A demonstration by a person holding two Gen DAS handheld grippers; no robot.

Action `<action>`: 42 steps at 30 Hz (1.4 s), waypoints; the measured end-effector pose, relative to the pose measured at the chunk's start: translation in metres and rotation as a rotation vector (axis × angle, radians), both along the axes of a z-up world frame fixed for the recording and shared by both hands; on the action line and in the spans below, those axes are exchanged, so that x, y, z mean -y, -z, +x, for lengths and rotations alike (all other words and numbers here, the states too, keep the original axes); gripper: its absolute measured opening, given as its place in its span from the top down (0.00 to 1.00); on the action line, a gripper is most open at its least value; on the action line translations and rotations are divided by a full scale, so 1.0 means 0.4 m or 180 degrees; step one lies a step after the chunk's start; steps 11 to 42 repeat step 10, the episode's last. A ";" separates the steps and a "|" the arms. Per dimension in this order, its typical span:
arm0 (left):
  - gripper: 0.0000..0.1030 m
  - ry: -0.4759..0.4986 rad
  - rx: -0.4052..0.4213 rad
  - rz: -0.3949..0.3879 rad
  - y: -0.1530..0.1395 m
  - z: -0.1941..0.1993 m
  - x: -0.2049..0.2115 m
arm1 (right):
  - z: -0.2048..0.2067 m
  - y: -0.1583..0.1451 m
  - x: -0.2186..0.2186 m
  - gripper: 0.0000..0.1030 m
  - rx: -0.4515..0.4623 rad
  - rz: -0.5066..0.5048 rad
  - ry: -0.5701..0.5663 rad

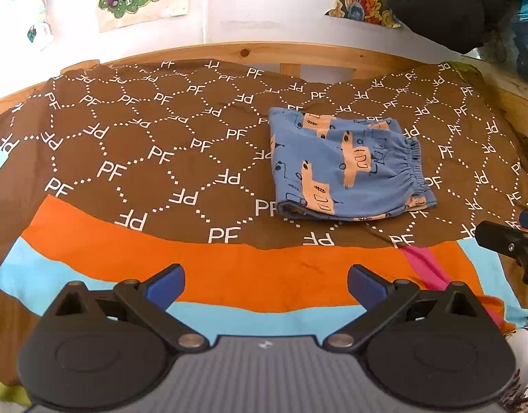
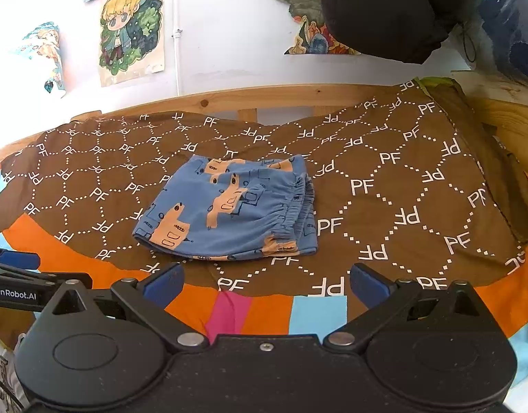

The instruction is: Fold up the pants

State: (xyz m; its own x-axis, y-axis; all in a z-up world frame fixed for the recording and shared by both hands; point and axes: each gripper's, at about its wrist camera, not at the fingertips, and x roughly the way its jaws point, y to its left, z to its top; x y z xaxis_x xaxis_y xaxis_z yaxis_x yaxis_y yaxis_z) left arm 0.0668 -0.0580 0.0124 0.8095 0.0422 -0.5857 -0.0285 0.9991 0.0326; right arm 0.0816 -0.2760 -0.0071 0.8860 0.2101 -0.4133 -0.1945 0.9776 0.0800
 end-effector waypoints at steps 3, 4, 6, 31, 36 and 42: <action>0.00 0.0010 -0.0004 -0.0014 0.000 0.000 -0.002 | 0.000 0.001 -0.001 0.01 -0.0009 -0.0004 -0.0002; 0.00 0.0014 -0.0008 -0.0013 0.000 -0.001 -0.001 | 0.000 0.002 -0.002 0.01 -0.0013 -0.0006 -0.0003; 0.00 0.0018 -0.0013 0.0004 0.001 -0.001 0.002 | 0.000 0.003 -0.003 0.01 -0.0018 -0.0011 -0.0002; 0.00 0.0020 -0.0007 0.0026 0.002 -0.002 0.004 | -0.001 0.004 -0.004 0.01 -0.0020 -0.0014 -0.0002; 0.00 0.0020 -0.0007 0.0026 0.002 -0.002 0.004 | -0.001 0.004 -0.004 0.01 -0.0020 -0.0014 -0.0002; 0.00 0.0020 -0.0007 0.0026 0.002 -0.002 0.004 | -0.001 0.004 -0.004 0.01 -0.0020 -0.0014 -0.0002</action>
